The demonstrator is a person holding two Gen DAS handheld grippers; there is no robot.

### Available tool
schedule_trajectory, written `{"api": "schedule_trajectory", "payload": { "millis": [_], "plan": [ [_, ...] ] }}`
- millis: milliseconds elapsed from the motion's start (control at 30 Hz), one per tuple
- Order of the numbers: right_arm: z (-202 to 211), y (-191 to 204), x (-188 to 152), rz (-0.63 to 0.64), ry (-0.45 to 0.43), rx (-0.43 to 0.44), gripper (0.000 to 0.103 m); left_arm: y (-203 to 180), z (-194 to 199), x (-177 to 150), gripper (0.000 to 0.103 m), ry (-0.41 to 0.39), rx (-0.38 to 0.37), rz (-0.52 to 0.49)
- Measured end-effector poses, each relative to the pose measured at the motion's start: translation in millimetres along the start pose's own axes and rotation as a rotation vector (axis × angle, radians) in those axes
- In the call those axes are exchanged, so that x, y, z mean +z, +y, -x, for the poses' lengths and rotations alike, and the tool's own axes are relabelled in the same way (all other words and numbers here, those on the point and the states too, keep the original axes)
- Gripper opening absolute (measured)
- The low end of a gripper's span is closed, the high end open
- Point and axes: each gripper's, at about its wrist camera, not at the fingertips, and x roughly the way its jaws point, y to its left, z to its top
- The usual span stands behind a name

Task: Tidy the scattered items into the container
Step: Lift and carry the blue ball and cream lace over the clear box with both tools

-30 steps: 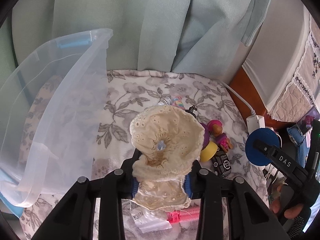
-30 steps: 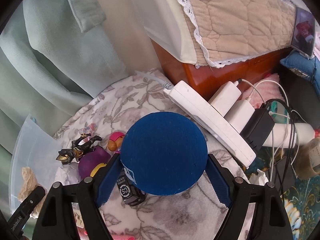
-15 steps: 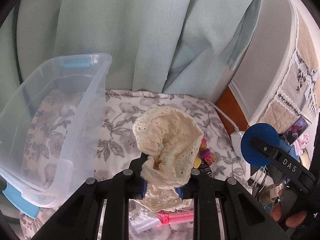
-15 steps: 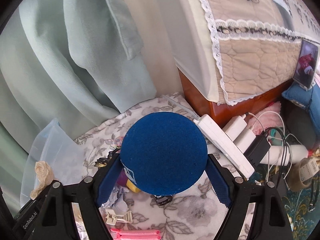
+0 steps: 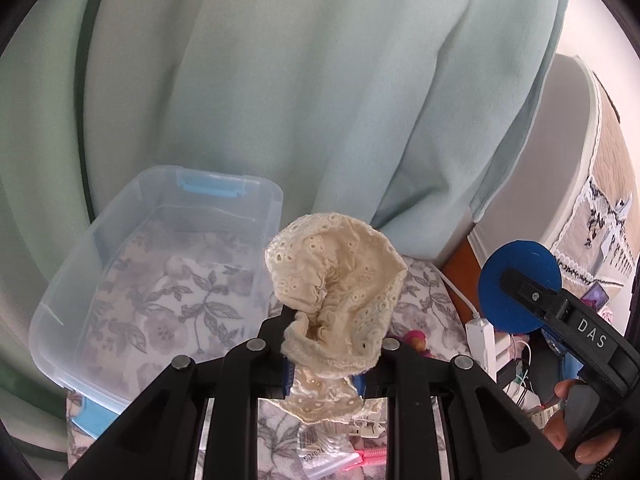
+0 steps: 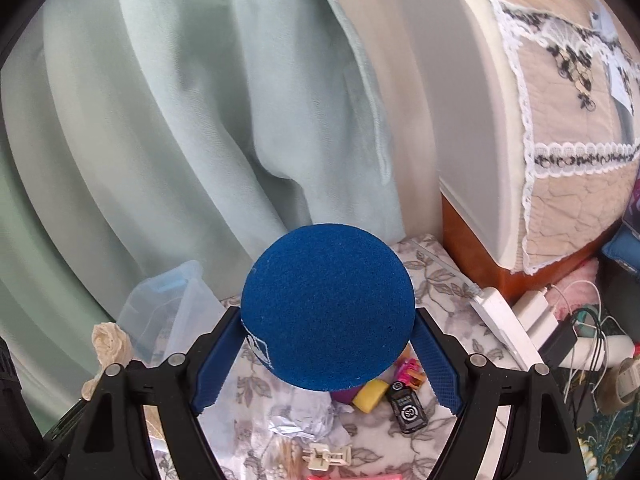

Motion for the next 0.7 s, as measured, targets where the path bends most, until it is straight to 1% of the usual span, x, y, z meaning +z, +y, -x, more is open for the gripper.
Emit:
{"api": "schedule_trajectory", "payload": {
  "millis": [133, 367, 567, 700],
  "plan": [
    [7.5, 26.6, 4.7, 0.049, -0.016, 0.039, 0.085, 17.6, 15.5, 12.2, 0.023, -0.048, 0.024, 0.024],
    [20.5, 71.5, 10.5, 0.127, -0.049, 0.104, 0.085, 45.7, 36.7, 22.4, 0.023, -0.087, 0.063, 0.068],
    [32.3, 109.7, 9.5, 0.204, -0.074, 0.155, 0.085, 71.5, 52.5, 23.0, 0.023, -0.117, 0.089, 0.112],
    [32.7, 135.0, -1.9, 0.26, -0.065, 0.199, 0.085, 90.8, 57.0, 18.2, 0.023, -0.12, 0.11, 0.145]
  ]
}}
